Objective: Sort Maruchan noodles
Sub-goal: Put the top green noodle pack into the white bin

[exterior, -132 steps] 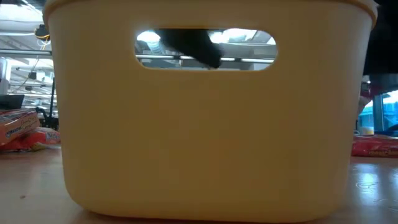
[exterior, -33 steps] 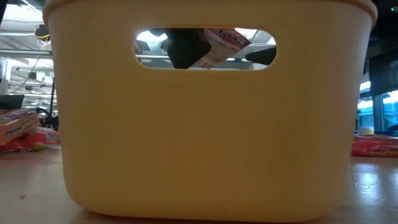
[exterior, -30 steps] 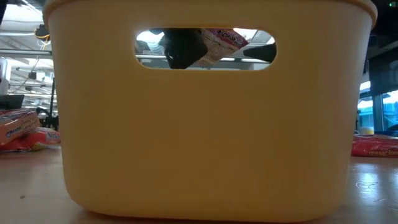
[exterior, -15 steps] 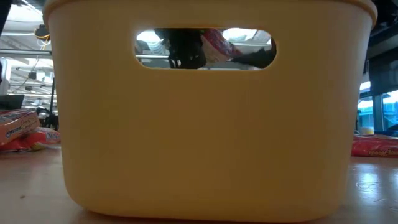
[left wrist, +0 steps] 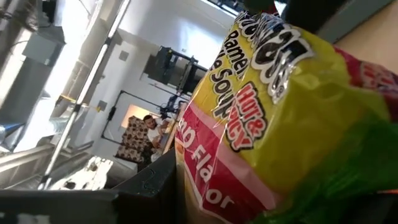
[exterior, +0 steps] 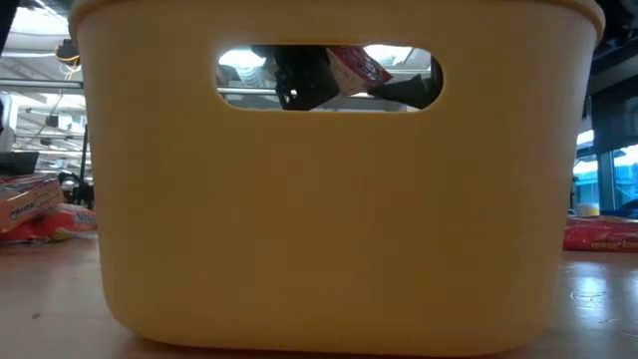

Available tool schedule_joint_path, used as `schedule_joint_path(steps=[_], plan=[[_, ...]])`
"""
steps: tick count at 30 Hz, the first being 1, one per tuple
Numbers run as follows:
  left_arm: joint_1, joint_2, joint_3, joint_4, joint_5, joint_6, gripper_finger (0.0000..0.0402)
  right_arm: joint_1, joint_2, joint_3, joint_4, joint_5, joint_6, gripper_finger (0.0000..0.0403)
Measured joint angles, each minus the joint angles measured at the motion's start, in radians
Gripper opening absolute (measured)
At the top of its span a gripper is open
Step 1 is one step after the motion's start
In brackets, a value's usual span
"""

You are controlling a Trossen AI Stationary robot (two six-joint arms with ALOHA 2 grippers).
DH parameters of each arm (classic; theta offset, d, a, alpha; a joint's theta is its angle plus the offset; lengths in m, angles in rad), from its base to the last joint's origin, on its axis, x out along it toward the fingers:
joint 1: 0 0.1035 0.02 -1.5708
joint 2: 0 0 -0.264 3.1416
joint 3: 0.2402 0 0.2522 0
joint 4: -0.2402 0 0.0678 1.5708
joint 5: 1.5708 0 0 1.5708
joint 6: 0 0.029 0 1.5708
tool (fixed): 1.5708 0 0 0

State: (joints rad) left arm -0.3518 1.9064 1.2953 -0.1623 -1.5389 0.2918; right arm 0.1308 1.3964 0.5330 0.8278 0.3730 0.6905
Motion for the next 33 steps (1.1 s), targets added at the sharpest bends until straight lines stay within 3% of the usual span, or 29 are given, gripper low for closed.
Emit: schedule_joint_path(steps=[17, 23, 28, 33], plan=[[0.002, 0.000, 0.000, 0.024, -0.004, -0.022, 0.0168, -0.081, 0.145, 0.148, -0.003, -0.117, -0.044, 0.0336], [0.000, 0.000, 0.000, 0.036, 0.000, -0.035, 0.0170, -0.081, 0.145, 0.149, -0.009, -0.111, -0.056, 0.0256], [-0.012, 0.000, 0.000, 0.037, 0.017, -0.052, 0.0195, -0.080, 0.143, 0.151, -0.009, -0.117, -0.063, 0.0185], [-0.061, 0.000, 0.000, 0.032, -0.009, -0.057, 0.0214, -0.077, 0.142, 0.153, -0.005, -0.141, -0.089, 0.0167]])
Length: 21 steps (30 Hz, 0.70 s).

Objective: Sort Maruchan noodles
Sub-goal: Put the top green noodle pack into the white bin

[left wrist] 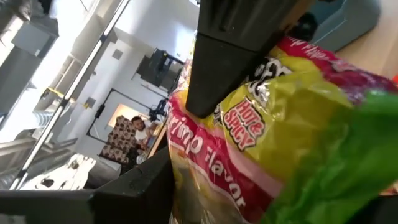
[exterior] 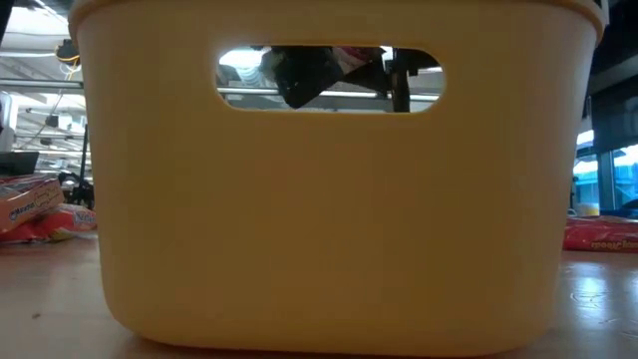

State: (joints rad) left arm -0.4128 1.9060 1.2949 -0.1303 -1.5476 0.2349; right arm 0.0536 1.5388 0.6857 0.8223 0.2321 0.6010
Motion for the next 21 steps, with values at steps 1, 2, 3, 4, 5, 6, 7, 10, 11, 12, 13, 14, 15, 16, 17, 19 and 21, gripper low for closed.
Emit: schedule_joint_path(steps=[1, 2, 3, 4, 5, 6, 7, 10, 11, 12, 13, 14, 15, 16, 17, 19, 21], plan=[[-0.009, 0.000, 0.000, 0.000, 0.000, -0.003, 0.0215, 0.000, -0.006, 0.000, -0.005, -0.005, -0.001, 0.0168], [-0.019, -0.001, 0.000, 0.000, -0.002, -0.004, 0.0215, 0.000, -0.010, 0.000, -0.009, -0.009, -0.004, 0.0170], [-0.029, -0.003, 0.000, -0.001, -0.005, -0.003, 0.0215, 0.001, -0.011, 0.001, -0.007, -0.015, -0.006, 0.0172], [-0.039, -0.003, 0.000, -0.006, -0.005, -0.001, 0.0215, 0.001, -0.013, 0.001, -0.007, -0.024, -0.008, 0.0172], [-0.049, -0.003, 0.000, -0.011, -0.006, 0.000, 0.0214, 0.001, -0.024, 0.000, -0.017, -0.035, -0.017, 0.0172], [-0.057, -0.003, 0.000, -0.013, -0.004, 0.003, 0.0214, 0.001, -0.032, -0.001, -0.021, -0.044, -0.031, 0.0171], [-0.064, -0.005, 0.001, -0.014, 0.001, 0.003, 0.0215, 0.001, -0.037, -0.001, -0.020, -0.051, -0.036, 0.0169], [-0.079, -0.006, 0.002, -0.017, 0.034, 0.003, 0.0216, 0.002, -0.072, -0.003, -0.063, -0.069, -0.055, 0.0164], [-0.082, -0.007, 0.003, -0.019, 0.036, 0.003, 0.0217, 0.002, -0.081, -0.003, -0.071, -0.077, -0.057, 0.0164], [-0.084, -0.007, 0.003, -0.025, 0.037, 0.003, 0.0217, 0.001, -0.090, -0.003, -0.080, -0.090, -0.060, 0.0164], [-0.086, -0.007, 0.003, -0.041, 0.040, 0.001, 0.0217, 0.000, -0.100, -0.004, -0.087, -0.107, -0.062, 0.0163], [-0.088, -0.007, 0.004, -0.058, 0.039, -0.007, 0.0217, -0.001, -0.108, -0.004, -0.087, -0.127, -0.064, 0.0163], [-0.089, -0.007, 0.004, -0.071, 0.039, -0.018, 0.0217, -0.002, -0.114, -0.004, -0.090, -0.144, -0.064, 0.0163], [-0.089, -0.008, 0.005, -0.084, 0.040, -0.024, 0.0217, -0.003, -0.124, -0.004, -0.101, -0.164, -0.064, 0.0163], [-0.090, -0.008, 0.004, -0.102, 0.039, -0.028, 0.0217, -0.004, -0.137, -0.005, -0.112, -0.180, -0.065, 0.0163], [-0.096, -0.006, 0.003, -0.123, 0.025, -0.044, 0.0217, -0.005, -0.165, -0.004, -0.139, -0.220, -0.063, 0.0162], [-0.102, -0.006, 0.002, -0.127, -0.003, -0.065, 0.0217, -0.005, -0.182, -0.003, -0.172, -0.275, -0.056, 0.0161]])
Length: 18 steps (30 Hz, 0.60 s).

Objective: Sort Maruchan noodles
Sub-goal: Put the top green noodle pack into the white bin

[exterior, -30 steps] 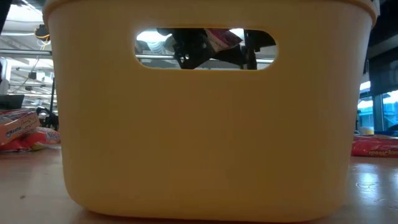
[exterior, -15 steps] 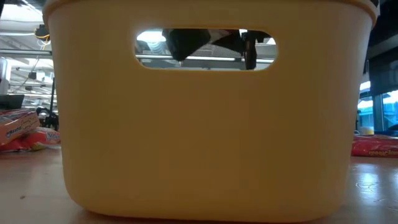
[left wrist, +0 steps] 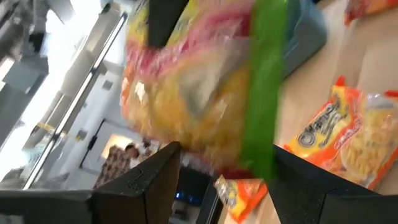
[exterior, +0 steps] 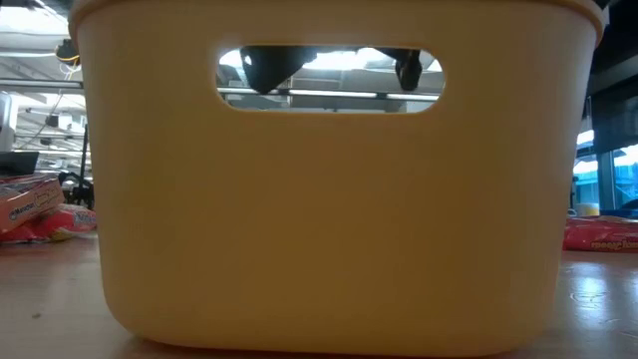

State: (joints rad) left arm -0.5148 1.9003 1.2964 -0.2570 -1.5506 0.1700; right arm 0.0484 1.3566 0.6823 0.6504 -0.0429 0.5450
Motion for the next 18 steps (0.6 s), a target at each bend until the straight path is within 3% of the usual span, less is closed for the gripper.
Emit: schedule_joint_path(steps=[10, 14, 18], plan=[[-0.045, 0.000, 0.000, -0.004, -0.012, 0.044, 0.0217, 0.003, -0.081, 0.000, -0.226, -0.101, -0.003, 0.0162], [-0.054, 0.000, 0.000, -0.021, -0.004, 0.047, 0.0217, 0.003, -0.104, 0.000, -0.236, -0.101, -0.004, 0.0160], [-0.037, 0.000, -0.001, -0.040, -0.002, 0.043, 0.0217, 0.003, -0.106, 0.000, -0.231, -0.110, -0.008, 0.0132]])
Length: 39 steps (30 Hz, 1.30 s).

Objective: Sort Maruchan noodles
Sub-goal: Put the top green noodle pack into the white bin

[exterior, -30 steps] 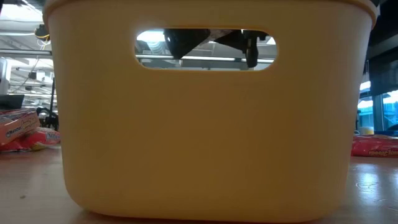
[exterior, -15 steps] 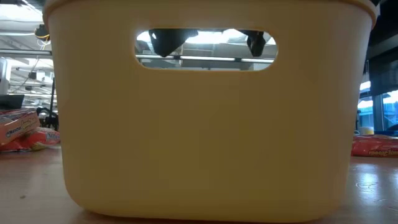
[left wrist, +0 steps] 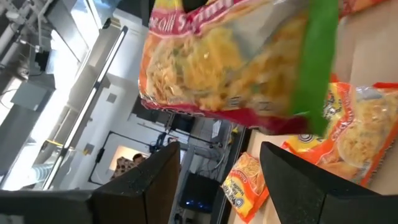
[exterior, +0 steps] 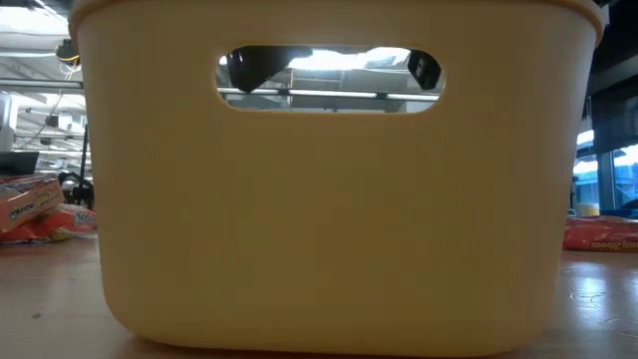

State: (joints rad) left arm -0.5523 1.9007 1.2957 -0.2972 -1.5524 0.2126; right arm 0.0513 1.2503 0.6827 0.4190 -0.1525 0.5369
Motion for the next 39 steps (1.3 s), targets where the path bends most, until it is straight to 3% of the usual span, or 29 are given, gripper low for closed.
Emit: schedule_joint_path(steps=[5, 9, 16, 20, 23, 27, 32, 35, 39], plan=[[0.003, 0.000, 0.000, -0.065, 0.002, -0.041, 0.0217, 0.000, -0.004, 0.000, -0.010, -0.024, -0.016, 0.0095], [-0.005, 0.000, 0.000, -0.222, 0.054, -0.197, 0.0217, 0.000, -0.024, 0.000, -0.047, -0.021, -0.027, 0.0094], [0.003, -0.019, -0.001, -0.712, 0.297, -0.743, 0.0217, 0.000, -0.039, 0.000, -0.109, 0.016, -0.085, 0.0094], [0.008, -0.056, -0.002, -0.988, 0.339, -1.065, 0.0217, 0.000, -0.036, 0.000, -0.147, 0.074, -0.191, 0.0096], [0.008, -0.115, -0.029, -1.057, 0.341, -1.181, 0.0217, 0.000, -0.034, 0.000, -0.172, 0.130, -0.245, 0.0095], [0.025, -0.254, -0.123, -0.987, 0.369, -1.206, 0.0217, -0.002, -0.034, 0.000, -0.183, 0.159, -0.313, 0.0094], [0.084, -0.477, -0.317, -0.739, 0.467, -1.124, 0.0217, -0.035, -0.034, 0.000, -0.185, 0.138, -0.370, 0.0097], [0.142, -0.603, -0.441, -0.496, 0.592, -0.966, 0.0217, -0.071, -0.034, 0.000, -0.184, 0.131, -0.411, 0.0098], [0.238, -0.727, -0.599, -0.077, 0.851, -0.673, 0.0217, -0.130, -0.013, 0.023, -0.185, 0.063, -0.444, 0.0098]])
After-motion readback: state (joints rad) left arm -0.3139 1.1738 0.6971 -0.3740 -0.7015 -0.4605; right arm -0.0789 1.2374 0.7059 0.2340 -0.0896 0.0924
